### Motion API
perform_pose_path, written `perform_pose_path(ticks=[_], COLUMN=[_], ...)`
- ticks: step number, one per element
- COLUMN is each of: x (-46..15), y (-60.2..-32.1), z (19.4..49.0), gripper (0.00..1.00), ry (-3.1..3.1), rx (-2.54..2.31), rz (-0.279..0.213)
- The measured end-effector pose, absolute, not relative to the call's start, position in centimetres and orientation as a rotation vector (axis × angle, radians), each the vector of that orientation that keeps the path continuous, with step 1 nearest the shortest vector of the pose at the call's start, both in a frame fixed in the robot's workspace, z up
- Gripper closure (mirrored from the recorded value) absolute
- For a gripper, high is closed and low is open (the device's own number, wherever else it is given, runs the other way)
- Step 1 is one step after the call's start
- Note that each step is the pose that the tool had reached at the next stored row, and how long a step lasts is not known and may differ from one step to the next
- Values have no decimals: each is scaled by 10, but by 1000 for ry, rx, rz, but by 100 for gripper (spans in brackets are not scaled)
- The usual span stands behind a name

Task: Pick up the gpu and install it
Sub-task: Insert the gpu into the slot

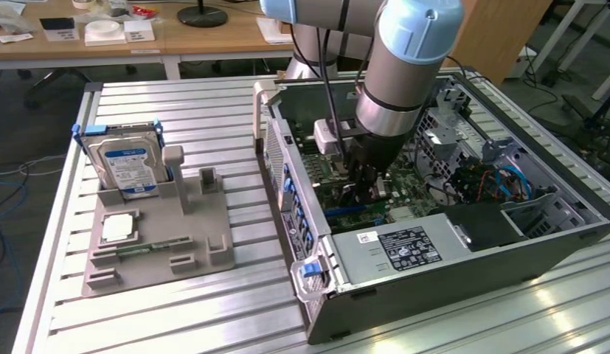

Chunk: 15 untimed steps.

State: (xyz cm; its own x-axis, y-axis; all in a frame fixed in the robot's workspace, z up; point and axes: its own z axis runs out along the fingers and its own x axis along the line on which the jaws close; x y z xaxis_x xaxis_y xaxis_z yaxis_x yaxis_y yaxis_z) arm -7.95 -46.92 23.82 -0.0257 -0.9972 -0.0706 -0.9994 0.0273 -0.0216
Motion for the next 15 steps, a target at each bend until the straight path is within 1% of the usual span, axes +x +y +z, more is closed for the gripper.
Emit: perform_pose_path(ticks=[15], x=[-79], y=[-469], z=[238], gripper=[72], ry=[2203], rx=[-2145], rz=[52])
